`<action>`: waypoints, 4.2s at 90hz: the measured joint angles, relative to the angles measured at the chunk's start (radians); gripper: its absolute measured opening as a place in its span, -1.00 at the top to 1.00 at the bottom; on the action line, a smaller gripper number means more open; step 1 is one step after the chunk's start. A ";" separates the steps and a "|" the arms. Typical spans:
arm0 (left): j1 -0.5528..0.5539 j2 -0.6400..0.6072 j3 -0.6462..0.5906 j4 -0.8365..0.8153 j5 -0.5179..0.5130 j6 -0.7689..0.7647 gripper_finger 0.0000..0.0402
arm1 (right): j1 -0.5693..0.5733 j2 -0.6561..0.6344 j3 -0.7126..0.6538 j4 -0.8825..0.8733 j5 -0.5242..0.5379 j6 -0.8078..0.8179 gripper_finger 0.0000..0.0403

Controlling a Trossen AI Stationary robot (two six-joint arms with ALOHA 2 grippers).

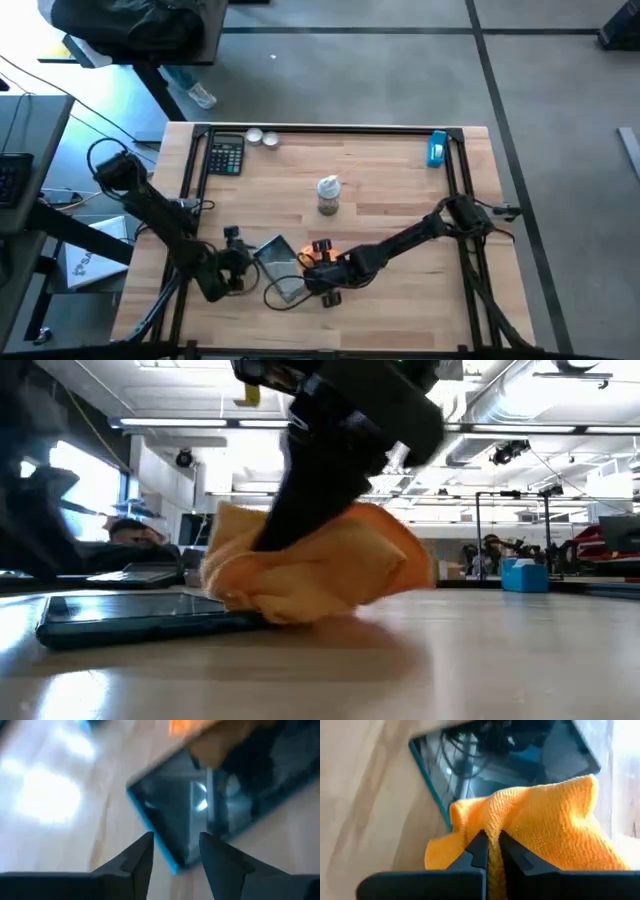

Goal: Apply microfiber cloth
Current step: Wipe the front of the blue tablet using the orange microfiber cloth

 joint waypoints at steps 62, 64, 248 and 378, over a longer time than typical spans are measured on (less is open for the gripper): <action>0.084 0.026 -0.147 0.499 0.155 0.094 0.43 | -0.060 0.143 -0.001 0.434 -0.118 -0.013 1.00; 0.084 0.026 -0.148 0.504 0.162 0.097 0.43 | -0.065 0.145 0.000 0.431 -0.120 -0.010 1.00; 0.075 0.216 -0.147 0.782 0.187 0.173 0.43 | -0.158 0.209 -0.002 0.611 -0.155 -0.024 1.00; 0.125 0.218 -0.149 0.775 0.159 0.173 0.43 | -0.113 0.209 -0.001 0.608 -0.336 -0.047 1.00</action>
